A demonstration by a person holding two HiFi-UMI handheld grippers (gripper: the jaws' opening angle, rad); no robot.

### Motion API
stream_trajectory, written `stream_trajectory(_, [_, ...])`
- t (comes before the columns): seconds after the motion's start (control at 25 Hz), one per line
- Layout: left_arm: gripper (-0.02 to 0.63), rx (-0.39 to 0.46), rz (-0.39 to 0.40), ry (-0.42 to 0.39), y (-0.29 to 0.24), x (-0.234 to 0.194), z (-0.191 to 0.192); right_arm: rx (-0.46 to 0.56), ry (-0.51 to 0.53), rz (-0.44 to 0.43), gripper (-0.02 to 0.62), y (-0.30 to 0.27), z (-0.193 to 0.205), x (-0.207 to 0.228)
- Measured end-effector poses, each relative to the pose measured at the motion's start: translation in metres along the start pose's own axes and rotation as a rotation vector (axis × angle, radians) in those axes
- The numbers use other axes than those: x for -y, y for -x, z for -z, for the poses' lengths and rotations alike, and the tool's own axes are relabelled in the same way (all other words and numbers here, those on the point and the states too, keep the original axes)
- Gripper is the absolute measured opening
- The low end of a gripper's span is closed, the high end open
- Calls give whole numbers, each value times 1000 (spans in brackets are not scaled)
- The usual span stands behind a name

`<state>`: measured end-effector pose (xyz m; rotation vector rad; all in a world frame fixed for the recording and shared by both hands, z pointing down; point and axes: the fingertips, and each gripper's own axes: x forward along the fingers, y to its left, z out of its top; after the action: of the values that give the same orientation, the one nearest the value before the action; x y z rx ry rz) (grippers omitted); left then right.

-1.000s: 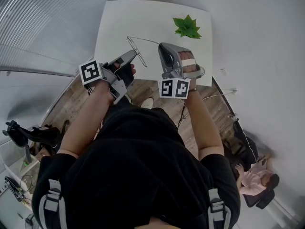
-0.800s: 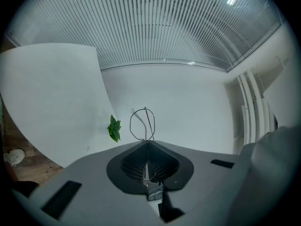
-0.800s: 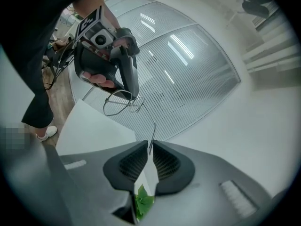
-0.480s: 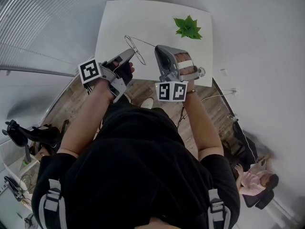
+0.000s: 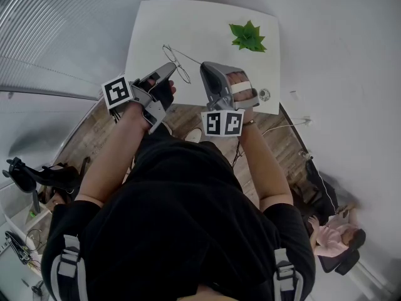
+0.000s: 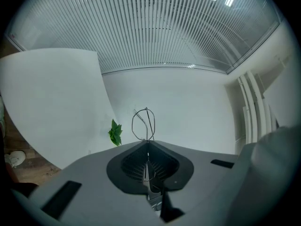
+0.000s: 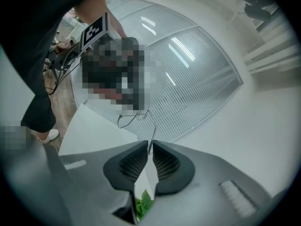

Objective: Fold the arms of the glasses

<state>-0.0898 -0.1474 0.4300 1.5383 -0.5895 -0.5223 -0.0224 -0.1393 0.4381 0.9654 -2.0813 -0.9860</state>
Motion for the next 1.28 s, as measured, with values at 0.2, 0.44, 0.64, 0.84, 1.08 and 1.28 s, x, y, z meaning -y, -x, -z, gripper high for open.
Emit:
stream_trajectory(0.2, [14,4,0,-1,-1,0,-2,9,-6,-8,43,2,-5,-6])
stream_trajectory(0.44, [14,6,2,-1,-1,2,-3,24,-3,-27,43,4,-12,-13])
stream_trajectory(0.64, [14,9,4,1,1,3,-3,39,4,-41,43,5,-17,-20])
stream_trajectory(0.84, [14,9,6,-1,1,4,-2,54,18,-59,48,8,-21,-27])
stream_trajectory(1.08, [14,11,9,-1,1,5,0,65,36,-81,51,10,-22,-31])
stream_trajectory(1.28, [14,10,10,-5,1,7,0,80,51,-99,60,12,-24,-35])
